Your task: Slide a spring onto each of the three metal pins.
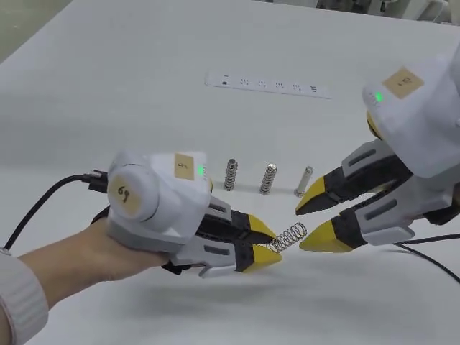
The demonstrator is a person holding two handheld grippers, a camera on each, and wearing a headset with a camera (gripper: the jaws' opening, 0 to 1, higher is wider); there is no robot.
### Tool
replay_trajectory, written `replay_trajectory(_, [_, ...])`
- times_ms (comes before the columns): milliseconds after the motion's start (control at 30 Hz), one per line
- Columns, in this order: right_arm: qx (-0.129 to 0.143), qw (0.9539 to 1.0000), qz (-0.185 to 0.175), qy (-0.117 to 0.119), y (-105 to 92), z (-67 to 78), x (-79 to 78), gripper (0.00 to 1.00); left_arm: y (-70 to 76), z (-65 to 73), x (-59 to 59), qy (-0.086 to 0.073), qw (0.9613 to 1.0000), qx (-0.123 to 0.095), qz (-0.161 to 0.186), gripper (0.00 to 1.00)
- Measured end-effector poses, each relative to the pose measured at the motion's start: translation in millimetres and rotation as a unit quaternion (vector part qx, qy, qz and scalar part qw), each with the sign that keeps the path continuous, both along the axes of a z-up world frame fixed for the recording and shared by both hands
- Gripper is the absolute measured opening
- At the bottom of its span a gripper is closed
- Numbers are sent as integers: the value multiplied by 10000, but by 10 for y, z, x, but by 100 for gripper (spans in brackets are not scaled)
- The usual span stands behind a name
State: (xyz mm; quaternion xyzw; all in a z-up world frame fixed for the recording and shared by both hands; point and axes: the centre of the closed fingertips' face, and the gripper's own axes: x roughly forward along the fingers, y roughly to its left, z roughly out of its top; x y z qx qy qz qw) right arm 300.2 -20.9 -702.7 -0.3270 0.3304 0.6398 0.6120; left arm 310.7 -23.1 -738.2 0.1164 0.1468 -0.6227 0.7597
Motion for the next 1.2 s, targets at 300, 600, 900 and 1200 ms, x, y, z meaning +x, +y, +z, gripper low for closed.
replay_trajectory(300, [-105, 9999, 69, 41, 4, -53, -37, 25, -21, 14, -20, 33, 10000, -30, -1, 1])
replay_trajectory(600, [-105, 9999, 107, 61, 36, -85, -38, 20, -40, 77, -15, 26, 9999, -107, 19, 1])
replay_trajectory(900, [-93, 9998, 121, 91, 64, -108, -23, 16, -76, 110, -10, 19, 9999, -136, 14, 1])
replay_trajectory(1200, [-131, 9998, 95, 131, 38, -153, -8, 14, -127, 144, -9, 17, 9998, -196, -3, 1])
